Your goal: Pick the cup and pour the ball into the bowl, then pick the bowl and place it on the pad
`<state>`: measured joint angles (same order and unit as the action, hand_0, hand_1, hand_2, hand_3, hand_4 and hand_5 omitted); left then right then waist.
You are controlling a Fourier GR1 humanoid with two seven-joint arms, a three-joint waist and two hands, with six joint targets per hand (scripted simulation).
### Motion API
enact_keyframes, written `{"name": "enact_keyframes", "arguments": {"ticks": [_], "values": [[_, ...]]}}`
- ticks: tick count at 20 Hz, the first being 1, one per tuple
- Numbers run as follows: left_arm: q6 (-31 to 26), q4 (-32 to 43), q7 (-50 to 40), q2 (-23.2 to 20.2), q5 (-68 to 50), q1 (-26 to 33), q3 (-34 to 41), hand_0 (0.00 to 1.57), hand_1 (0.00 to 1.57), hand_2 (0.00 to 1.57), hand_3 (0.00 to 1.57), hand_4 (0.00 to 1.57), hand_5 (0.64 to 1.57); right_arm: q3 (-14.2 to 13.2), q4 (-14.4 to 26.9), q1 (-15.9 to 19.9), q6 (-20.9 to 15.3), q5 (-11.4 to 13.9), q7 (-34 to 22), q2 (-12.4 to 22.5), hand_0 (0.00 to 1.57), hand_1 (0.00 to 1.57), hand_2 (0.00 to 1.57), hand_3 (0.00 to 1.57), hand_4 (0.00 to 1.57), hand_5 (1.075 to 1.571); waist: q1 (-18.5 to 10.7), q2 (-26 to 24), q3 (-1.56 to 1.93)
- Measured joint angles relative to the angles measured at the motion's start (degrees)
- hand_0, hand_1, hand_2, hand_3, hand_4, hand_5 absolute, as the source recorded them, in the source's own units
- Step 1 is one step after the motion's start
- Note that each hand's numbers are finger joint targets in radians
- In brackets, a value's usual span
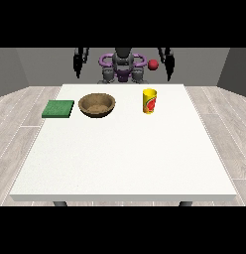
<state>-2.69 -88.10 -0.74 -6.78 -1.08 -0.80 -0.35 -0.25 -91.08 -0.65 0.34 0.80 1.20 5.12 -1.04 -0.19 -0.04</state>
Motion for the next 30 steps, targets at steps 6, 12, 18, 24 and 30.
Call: {"name": "enact_keyframes", "arguments": {"ticks": [6,12,18,24,30], "values": [[-0.3,-4.2,-3.2,-2.0,-0.3,-0.9,0.6,0.00,0.00,0.00,0.00,0.00,1.524,-0.6,-3.7,0.2,0.2,-0.3,-3.8,1.6,0.00,0.00,0.00,0.00,0.00,1.568,0.0,-10.4,0.05],[2.0,-11.7,-1.8,4.7,-7.3,5.5,-5.9,0.00,0.00,0.00,0.00,0.00,1.511,-3.6,-3.7,-3.8,-0.1,-4.8,-1.6,-0.6,0.00,0.00,0.00,0.00,0.00,1.567,-1.8,-14.5,0.07],[4.2,-16.8,1.3,6.0,-4.1,6.7,-8.6,0.00,0.00,0.00,0.00,0.00,1.437,-5.0,-4.2,-1.9,0.9,-6.5,1.1,-0.6,0.00,0.00,0.00,0.00,0.00,1.564,-1.4,-8.4,0.05],[4.1,-13.2,5.9,4.4,-1.6,-0.4,-5.5,0.00,0.00,0.00,0.00,0.00,1.317,-5.7,-0.4,4.4,2.0,-6.8,5.1,0.0,0.00,0.00,0.00,0.00,0.00,1.564,-0.5,0.9,0.05],[4.0,-5.0,10.7,1.4,-0.8,-8.5,0.5,0.00,0.00,0.00,0.00,0.00,1.252,-7.4,4.3,10.0,3.8,-7.5,9.6,1.5,0.00,0.00,0.00,0.00,0.00,1.561,1.4,8.5,0.04]]}}
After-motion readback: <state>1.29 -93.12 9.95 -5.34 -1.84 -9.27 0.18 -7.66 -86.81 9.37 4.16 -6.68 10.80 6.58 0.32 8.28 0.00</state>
